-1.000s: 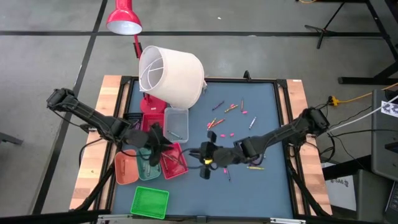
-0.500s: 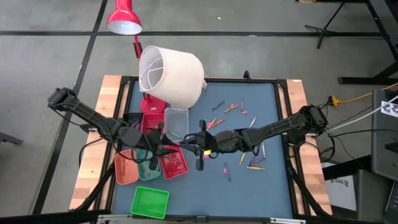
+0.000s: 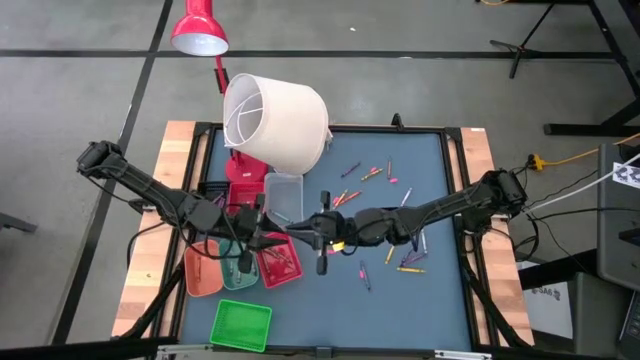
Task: Sort crayons
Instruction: Put the gray crayon into the green bin
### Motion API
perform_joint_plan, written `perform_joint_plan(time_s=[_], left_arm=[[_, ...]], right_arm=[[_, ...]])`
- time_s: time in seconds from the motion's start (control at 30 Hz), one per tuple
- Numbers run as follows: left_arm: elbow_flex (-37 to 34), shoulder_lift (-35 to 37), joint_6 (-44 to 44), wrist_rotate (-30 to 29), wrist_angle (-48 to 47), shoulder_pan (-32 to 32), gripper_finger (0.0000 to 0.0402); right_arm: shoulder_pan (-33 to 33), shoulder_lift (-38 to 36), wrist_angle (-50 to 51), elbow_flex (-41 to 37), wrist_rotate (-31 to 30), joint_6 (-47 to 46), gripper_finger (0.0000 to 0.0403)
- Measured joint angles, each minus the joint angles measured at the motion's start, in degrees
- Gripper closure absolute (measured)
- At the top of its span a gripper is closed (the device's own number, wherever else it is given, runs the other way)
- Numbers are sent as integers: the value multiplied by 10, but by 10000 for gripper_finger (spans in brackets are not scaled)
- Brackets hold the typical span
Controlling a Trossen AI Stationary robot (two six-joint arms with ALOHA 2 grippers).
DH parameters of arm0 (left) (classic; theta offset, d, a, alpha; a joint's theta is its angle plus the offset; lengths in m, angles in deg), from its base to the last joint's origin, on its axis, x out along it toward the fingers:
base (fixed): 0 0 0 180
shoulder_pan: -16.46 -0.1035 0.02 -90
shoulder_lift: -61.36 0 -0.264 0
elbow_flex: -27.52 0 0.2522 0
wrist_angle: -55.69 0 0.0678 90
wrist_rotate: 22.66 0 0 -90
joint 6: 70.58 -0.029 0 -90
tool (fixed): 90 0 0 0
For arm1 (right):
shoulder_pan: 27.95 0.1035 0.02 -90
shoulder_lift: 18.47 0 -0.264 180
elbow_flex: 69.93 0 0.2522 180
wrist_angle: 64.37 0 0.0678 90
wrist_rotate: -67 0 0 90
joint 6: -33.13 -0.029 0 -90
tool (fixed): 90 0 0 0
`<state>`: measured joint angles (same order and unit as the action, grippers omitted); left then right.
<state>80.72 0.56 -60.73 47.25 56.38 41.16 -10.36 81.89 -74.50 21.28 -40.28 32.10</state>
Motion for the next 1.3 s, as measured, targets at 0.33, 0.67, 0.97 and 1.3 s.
perform_joint_plan(time_s=[0.33, 0.67, 0.97, 1.3], left_arm=[[0, 0, -1, -3, 28, 0, 313], [0, 0, -37, -3, 35, -1, 313], [0, 0, -78, -5, 71, -1, 313], [0, 0, -90, -2, 84, -20, 315]], right_arm=[[0, 0, -35, 0, 0, 0, 370], [-1, 0, -56, 0, 0, 0, 370], [-12, 0, -57, 0, 5, 0, 370], [-12, 0, -56, 0, 4, 0, 370]])
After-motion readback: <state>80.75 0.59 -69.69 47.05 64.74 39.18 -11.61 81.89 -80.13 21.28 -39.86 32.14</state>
